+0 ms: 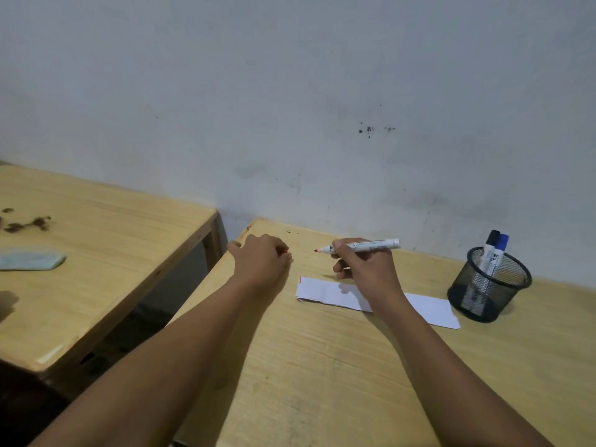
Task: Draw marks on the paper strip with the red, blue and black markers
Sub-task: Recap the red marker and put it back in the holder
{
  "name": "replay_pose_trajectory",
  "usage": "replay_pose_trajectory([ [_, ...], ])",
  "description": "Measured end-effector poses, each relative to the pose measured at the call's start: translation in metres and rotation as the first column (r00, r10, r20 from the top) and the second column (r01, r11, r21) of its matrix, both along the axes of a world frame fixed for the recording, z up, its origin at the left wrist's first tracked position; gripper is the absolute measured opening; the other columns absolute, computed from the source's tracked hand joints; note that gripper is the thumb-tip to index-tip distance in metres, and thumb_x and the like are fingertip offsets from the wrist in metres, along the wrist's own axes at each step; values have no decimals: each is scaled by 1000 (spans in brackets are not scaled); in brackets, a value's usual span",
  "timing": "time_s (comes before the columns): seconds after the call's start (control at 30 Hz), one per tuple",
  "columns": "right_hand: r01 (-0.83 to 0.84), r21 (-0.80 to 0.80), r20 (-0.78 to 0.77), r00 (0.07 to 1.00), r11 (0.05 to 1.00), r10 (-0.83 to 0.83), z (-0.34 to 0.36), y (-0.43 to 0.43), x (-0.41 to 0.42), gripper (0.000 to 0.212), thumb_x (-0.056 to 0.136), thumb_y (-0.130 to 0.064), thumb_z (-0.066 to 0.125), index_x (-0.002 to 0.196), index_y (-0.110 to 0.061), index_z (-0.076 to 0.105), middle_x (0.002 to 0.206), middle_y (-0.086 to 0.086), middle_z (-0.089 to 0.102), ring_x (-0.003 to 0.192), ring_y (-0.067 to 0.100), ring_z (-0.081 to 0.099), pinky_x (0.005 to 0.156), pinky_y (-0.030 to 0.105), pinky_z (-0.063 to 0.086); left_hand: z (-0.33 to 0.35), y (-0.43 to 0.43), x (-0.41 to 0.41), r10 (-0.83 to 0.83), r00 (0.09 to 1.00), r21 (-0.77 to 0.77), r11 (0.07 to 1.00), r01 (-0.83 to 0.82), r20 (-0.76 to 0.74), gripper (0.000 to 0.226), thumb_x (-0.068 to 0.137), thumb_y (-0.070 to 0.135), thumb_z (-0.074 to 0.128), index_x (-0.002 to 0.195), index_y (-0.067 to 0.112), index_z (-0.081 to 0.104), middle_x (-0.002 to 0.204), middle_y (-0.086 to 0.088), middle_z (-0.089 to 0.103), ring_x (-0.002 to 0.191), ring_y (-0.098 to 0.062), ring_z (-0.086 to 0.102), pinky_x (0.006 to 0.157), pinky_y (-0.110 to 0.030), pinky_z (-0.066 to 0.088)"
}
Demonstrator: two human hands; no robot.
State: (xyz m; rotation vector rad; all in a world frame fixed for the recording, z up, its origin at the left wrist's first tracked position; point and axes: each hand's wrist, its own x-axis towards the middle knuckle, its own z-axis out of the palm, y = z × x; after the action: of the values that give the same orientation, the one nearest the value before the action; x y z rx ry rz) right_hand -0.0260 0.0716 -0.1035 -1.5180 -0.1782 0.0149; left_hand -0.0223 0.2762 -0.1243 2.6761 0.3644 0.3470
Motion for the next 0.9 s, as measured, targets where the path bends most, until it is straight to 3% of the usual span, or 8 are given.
replay_pose_trajectory([
  [0.03, 10, -9, 7, 1000, 1000, -10, 3, -4, -1, 14, 94, -18, 72, 96, -4, 76, 85, 12, 76, 64, 20, 64, 65, 37, 56, 3, -1, -2, 11, 1000, -77, 997, -10, 20, 15, 91, 43, 61, 94, 34, 73, 95, 15, 73, 99, -12, 59, 97, -47, 26],
  [0.1, 24, -3, 34, 999, 1000, -24, 14, -12, -5, 11, 93, -16, 73, 98, -7, 74, 84, 12, 75, 64, 19, 66, 66, 37, 57, 19, -5, -8, -12, 995, -433, 900, 53, 98, 8, 85, 39, 72, 86, 31, 73, 85, 18, 72, 90, -7, 63, 95, -39, 41],
  [0.17, 42, 52, 67, 997, 998, -46, 31, -19, -11, 12, 93, -11, 73, 103, -6, 71, 84, 13, 74, 63, 18, 66, 62, 31, 58, 44, -16, -22, -38, 980, -745, 644, 172, 193, 13, 84, 28, 77, 95, 21, 76, 88, 10, 76, 89, -11, 66, 81, -26, 48],
  [0.23, 57, 82, 122, 990, 995, -66, 51, -25, -19, 11, 92, -10, 73, 101, -4, 71, 84, 14, 73, 65, 20, 67, 61, 28, 58, 71, -30, -38, -76, 978, -860, 466, 208, 195, 18, 86, 26, 75, 102, 17, 75, 95, 6, 78, 88, -12, 63, 74, -26, 43],
  [0.37, 62, 120, 235, 968, 991, -89, 91, -34, -42, 4, 93, -10, 72, 92, -6, 73, 81, 13, 75, 63, 20, 67, 61, 29, 58, 111, -54, -65, -156, 975, -938, 286, 197, 157, 18, 89, 36, 70, 101, 23, 75, 102, 14, 77, 95, -11, 62, 84, -38, 36],
  [0.63, 87, 85, 387, 915, 993, -113, 144, -54, -101, 9, 93, -10, 72, 96, -2, 73, 83, 15, 75, 65, 21, 67, 59, 28, 59, 162, -89, -112, -260, 936, -954, 117, 274, 237, 15, 87, 42, 70, 89, 28, 75, 106, 15, 76, 104, -11, 59, 92, -40, 36],
  [0.77, 68, 96, 423, 900, 993, -103, 162, -65, -125, 9, 94, -14, 72, 93, -7, 76, 87, 14, 77, 67, 20, 66, 59, 30, 56, 178, -103, -130, -301, 890, -922, 70, 380, 344, 19, 89, 34, 71, 105, 24, 73, 108, 10, 75, 101, -13, 58, 87, -38, 40],
  [0.9, 77, 207, 380, 912, 975, -153, 174, -65, -140, 18, 95, -22, 71, 95, -6, 79, 83, 6, 77, 68, 16, 60, 60, 29, 50, 191, -119, -145, -200, 822, -841, -21, 540, 533, 28, 87, 21, 74, 112, 9, 72, 92, 2, 75, 84, -15, 54, 75, -28, 40],
])
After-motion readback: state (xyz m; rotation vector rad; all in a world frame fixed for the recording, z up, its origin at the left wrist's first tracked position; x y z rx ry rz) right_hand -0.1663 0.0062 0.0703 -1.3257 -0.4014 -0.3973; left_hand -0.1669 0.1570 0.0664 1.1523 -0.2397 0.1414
